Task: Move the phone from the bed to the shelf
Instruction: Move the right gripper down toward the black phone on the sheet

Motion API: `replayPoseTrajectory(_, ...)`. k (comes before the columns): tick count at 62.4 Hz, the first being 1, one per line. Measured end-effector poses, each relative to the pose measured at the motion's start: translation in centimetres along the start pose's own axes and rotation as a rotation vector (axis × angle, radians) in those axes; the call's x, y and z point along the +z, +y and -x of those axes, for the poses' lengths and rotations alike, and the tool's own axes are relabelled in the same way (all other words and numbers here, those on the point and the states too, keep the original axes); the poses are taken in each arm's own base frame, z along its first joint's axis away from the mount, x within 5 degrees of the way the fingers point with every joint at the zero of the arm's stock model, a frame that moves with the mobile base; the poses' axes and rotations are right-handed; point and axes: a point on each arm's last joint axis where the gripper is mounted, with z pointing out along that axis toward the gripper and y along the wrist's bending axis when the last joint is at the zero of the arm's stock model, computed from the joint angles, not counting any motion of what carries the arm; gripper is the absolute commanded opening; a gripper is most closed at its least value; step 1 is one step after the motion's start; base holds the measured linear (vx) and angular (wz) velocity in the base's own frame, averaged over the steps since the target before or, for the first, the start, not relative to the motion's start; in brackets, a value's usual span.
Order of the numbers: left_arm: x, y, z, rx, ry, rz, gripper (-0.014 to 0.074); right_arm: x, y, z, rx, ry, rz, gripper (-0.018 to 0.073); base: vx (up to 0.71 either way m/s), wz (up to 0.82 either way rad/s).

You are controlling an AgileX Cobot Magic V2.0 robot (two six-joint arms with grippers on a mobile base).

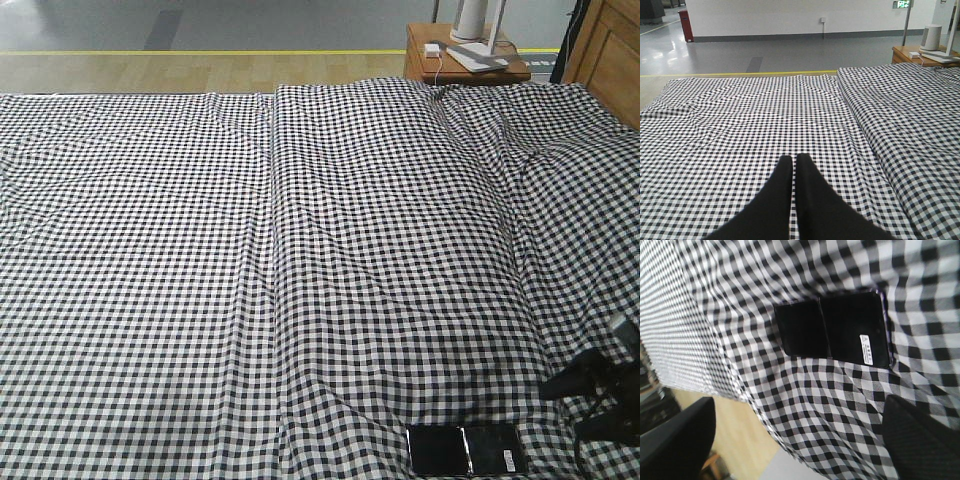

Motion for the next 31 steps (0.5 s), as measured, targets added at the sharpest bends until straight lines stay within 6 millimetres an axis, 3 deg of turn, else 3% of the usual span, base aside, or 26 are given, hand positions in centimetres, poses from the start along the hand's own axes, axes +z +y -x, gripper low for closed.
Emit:
replayPoseTrajectory(17, 0.0, 0.0, 0.0, 0.000, 0.000, 0.000, 0.0001, 4.5, -3.8, 0.4, 0.011, 0.044, 0.073, 0.0602, 0.00, 0.00)
replayPoseTrajectory(31, 0.0, 0.0, 0.0, 0.000, 0.000, 0.000, 0.0001, 6.0, -5.3, 1.9, 0.015, 0.050, 0.136, 0.0591, 0.00, 0.00)
